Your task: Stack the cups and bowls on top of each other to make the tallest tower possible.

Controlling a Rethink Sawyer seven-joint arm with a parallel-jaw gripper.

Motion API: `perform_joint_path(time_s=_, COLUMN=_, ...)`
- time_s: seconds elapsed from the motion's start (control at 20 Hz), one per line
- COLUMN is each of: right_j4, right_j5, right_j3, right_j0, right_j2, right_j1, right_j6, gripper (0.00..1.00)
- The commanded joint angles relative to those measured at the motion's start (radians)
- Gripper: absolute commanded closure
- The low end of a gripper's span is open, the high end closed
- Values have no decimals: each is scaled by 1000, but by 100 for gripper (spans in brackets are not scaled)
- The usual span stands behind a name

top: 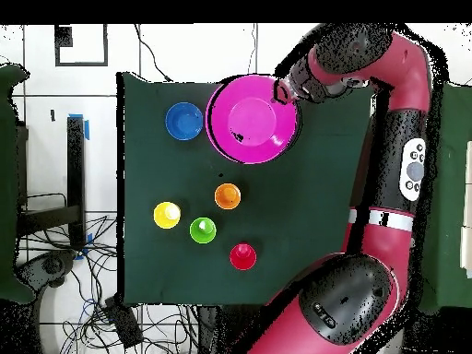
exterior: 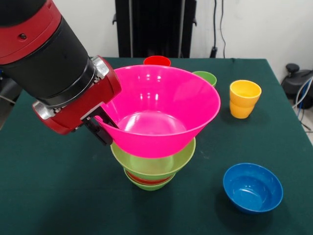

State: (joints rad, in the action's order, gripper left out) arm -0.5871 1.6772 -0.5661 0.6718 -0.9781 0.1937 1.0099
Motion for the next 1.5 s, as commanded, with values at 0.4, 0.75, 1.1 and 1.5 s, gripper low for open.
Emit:
perform_joint_path(time_s=0.4, right_j4=-31, right_j5=27, right_j3=-103, right_j0=-14, right_j2=78, right_j1=14, right_j6=-235, gripper=100)
perform_joint_path(time_s=0.75, right_j4=-38, right_j5=13, right_j3=-113, right_j0=-9, right_j2=78, right_j1=12, right_j6=-251, gripper=100)
perform_joint_path(time_s=1.1, right_j4=-42, right_j5=-3, right_j3=-118, right_j0=-4, right_j2=76, right_j1=7, right_j6=-252, gripper=100)
perform_joint_path(time_s=1.5, right_j4=-50, right_j5=6, right_j3=-100, right_j0=-7, right_j2=69, right_j1=2, right_j6=-273, gripper=100)
